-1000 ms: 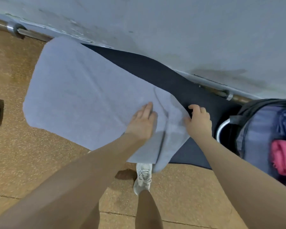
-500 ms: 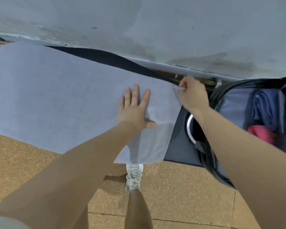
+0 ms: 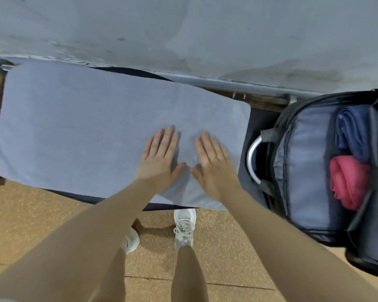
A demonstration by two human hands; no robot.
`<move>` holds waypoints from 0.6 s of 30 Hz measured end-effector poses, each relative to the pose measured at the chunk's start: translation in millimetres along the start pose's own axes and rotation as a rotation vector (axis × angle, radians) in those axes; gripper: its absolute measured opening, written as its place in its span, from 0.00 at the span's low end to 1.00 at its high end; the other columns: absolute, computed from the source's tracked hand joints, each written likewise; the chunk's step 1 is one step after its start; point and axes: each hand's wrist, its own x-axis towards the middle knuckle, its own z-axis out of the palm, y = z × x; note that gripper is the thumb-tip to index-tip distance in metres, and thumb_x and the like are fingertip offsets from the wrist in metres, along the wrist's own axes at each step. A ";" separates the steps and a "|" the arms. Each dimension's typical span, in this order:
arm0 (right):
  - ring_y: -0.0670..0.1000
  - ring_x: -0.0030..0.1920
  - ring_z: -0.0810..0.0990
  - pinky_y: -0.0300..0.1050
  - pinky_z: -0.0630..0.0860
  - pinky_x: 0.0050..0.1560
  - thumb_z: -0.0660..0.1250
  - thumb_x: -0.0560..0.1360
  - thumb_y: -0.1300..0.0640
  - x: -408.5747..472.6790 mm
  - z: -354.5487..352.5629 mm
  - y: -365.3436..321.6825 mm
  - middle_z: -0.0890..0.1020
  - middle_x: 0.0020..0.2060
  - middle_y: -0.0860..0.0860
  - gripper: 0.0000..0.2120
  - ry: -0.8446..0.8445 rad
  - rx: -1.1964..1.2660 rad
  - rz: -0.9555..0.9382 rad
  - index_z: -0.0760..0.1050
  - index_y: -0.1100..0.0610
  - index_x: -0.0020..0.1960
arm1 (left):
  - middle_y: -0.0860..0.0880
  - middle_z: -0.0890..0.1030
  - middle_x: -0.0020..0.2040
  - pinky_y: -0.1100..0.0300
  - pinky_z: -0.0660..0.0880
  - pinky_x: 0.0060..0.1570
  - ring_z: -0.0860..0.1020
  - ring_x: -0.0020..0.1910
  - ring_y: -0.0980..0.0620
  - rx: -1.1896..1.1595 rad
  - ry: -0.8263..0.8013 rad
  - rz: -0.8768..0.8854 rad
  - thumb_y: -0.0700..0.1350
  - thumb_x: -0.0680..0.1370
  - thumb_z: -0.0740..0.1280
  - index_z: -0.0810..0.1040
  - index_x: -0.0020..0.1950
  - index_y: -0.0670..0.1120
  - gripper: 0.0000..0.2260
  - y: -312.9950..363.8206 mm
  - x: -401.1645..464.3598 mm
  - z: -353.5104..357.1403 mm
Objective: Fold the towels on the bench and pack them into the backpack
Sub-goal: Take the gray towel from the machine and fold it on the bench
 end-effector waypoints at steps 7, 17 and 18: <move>0.58 0.72 0.62 0.56 0.54 0.72 0.46 0.76 0.45 -14.8 -25.2 0.7 0.63 0.73 0.57 0.30 -0.158 0.026 0.300 0.62 0.62 0.71 | 0.50 0.45 0.77 0.54 0.44 0.73 0.43 0.76 0.49 -0.177 -0.145 -0.024 0.58 0.79 0.52 0.47 0.76 0.47 0.30 -12.6 -0.6 -25.3; 0.57 0.68 0.65 0.52 0.69 0.63 0.55 0.80 0.52 121.1 -93.2 -169.7 0.48 0.76 0.54 0.15 -0.347 0.317 -0.091 0.71 0.60 0.61 | 0.46 0.50 0.77 0.53 0.48 0.72 0.48 0.76 0.47 -0.213 -0.054 -0.272 0.46 0.80 0.57 0.51 0.75 0.42 0.27 -161.5 -44.7 -92.9; 0.56 0.68 0.65 0.52 0.69 0.63 0.55 0.80 0.53 133.6 -94.4 -192.6 0.47 0.76 0.53 0.15 -0.356 0.324 -0.109 0.71 0.60 0.60 | 0.46 0.51 0.77 0.52 0.50 0.72 0.49 0.75 0.46 -0.233 -0.029 -0.318 0.45 0.79 0.58 0.52 0.75 0.42 0.27 -185.8 -52.8 -100.6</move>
